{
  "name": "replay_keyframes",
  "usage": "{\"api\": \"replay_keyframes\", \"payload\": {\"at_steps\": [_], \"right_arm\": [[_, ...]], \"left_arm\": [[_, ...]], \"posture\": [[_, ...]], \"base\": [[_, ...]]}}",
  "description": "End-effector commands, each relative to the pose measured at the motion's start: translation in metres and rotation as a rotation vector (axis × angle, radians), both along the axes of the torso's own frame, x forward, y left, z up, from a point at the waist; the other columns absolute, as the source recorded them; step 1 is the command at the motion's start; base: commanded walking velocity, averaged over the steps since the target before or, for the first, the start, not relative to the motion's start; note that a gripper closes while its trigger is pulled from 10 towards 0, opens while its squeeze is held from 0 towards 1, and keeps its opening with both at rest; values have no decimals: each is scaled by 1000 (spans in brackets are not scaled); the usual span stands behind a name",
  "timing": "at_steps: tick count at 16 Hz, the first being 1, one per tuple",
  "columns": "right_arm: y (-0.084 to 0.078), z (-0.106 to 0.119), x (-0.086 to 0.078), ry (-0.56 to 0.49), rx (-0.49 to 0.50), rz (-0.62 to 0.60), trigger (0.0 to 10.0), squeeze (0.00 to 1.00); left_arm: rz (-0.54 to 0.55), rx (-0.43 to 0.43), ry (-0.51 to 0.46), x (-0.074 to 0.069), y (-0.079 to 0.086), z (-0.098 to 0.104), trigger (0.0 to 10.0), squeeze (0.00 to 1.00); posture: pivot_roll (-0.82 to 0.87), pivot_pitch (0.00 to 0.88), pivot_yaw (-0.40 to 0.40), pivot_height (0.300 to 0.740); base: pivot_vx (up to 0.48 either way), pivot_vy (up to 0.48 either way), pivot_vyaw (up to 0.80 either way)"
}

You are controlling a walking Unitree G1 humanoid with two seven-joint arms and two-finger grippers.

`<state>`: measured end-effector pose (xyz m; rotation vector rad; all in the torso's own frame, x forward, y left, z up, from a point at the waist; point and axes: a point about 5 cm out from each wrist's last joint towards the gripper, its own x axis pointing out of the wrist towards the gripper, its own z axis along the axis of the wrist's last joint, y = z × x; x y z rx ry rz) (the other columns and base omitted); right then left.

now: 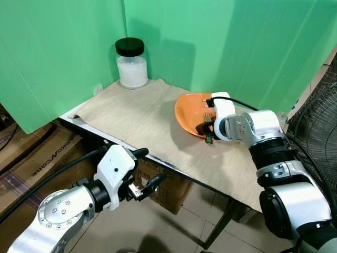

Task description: Setting the table

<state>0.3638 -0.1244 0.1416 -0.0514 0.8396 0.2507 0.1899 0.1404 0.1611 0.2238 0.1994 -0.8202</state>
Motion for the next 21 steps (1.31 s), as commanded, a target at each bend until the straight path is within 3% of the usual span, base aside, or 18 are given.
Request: {"api": "replay_keyframes", "payload": {"at_steps": [1, 14, 21], "right_arm": [[-2, 3, 2, -3, -19, 4, 0, 0], [-4, -1, 4, 2, -22, 16, 0, 0], [-6, 26, 13, -107, 47, -12, 0, 0]], "left_arm": [[-7, -1, -14, -2, 0, 3, 10000, 0], [-11, 1, -23, -1, 0, 3, 10000, 0], [-3, 17, -58, 7, 5, 6, 10000, 0]], "posture": [[88, 0, -26, 740], [89, 0, -26, 740], [80, 0, -7, 740]], "base": [[0, 0, 0], [0, 0, 0], [0, 0, 0]]}}
